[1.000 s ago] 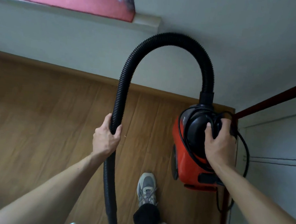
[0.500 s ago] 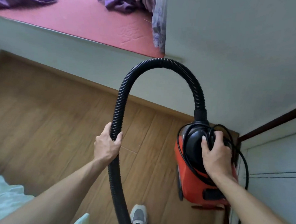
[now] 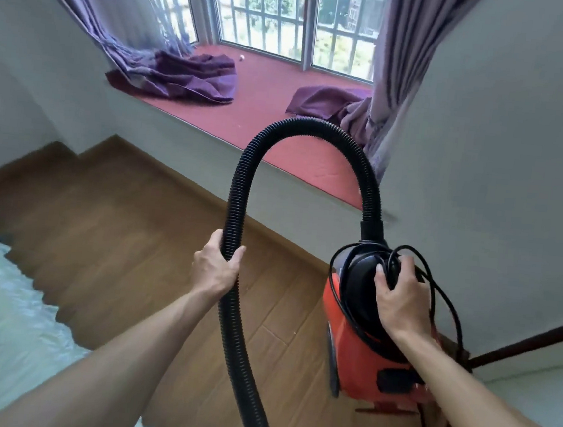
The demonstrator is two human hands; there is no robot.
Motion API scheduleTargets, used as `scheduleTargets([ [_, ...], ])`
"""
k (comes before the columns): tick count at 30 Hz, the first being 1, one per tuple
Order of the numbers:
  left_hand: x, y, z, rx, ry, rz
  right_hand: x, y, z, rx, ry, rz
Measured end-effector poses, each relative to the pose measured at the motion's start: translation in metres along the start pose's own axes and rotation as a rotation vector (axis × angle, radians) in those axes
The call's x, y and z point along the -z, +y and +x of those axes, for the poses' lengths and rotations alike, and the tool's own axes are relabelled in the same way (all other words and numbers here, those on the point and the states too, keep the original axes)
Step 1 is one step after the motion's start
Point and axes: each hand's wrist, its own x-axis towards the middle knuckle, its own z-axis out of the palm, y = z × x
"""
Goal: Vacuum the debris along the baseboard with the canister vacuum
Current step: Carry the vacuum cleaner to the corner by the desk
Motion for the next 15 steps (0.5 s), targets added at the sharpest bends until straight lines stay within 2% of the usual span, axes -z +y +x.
scheduleTargets([
  [10, 0.226, 0.029, 0.008, -0.082, 0.218, -0.011, 0.019, -0.225, 0.000, 0.228, -0.053, 0.062],
  [15, 0.345, 0.024, -0.006, -0.047, 0.368, -0.034, 0.027, -0.353, -0.019, 0.380, -0.069, 0.076],
])
